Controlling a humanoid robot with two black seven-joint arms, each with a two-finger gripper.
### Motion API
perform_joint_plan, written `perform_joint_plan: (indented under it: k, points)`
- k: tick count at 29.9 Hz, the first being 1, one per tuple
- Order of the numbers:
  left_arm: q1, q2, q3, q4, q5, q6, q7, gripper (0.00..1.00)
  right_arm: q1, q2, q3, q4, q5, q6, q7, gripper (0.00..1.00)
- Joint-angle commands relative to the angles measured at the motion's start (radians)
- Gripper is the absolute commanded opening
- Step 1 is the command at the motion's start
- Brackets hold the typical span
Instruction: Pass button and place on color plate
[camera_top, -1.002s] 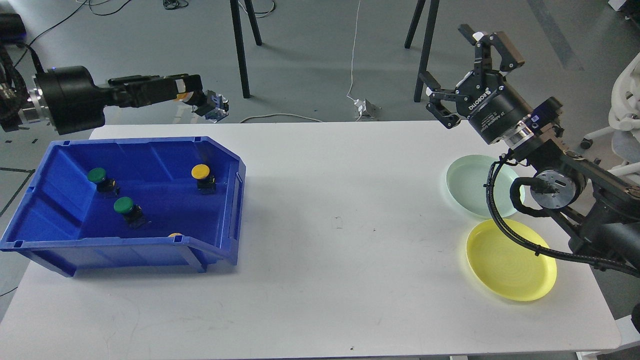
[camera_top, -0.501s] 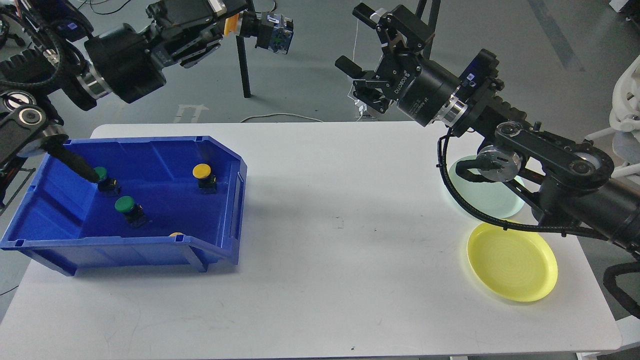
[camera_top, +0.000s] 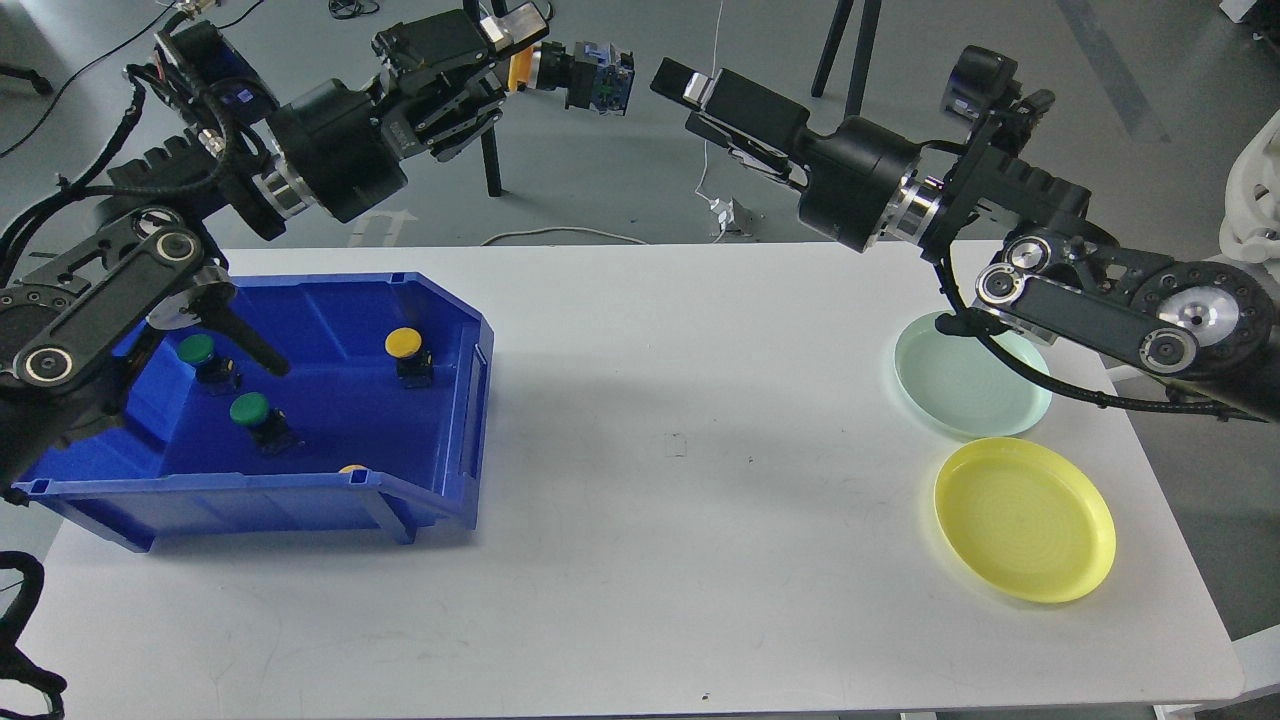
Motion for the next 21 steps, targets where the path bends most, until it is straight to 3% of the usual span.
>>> perform_joint_plan:
  k: [1, 6, 12, 21]
  points:
    - [-0.013, -0.058, 0.0, 0.056, 0.002, 0.0, 0.0, 0.3, 0.002, -0.098, -0.003, 0.052, 0.006, -0.007, 0.0, 0.94]
    - [-0.053, -0.132, 0.005, 0.108, 0.005, 0.0, 0.0, 0.3, -0.057, -0.155, 0.045, 0.052, 0.061, -0.007, 0.0, 0.95]
    - [-0.117, -0.244, 0.008, 0.213, 0.005, 0.0, 0.0, 0.3, -0.237, -0.188, 0.154, 0.059, 0.312, -0.005, 0.0, 0.96]
    - [-0.125, -0.337, 0.064, 0.306, 0.012, 0.0, 0.0, 0.3, -0.407, -0.126, 0.289, 0.066, 0.675, 0.067, 0.0, 0.97]
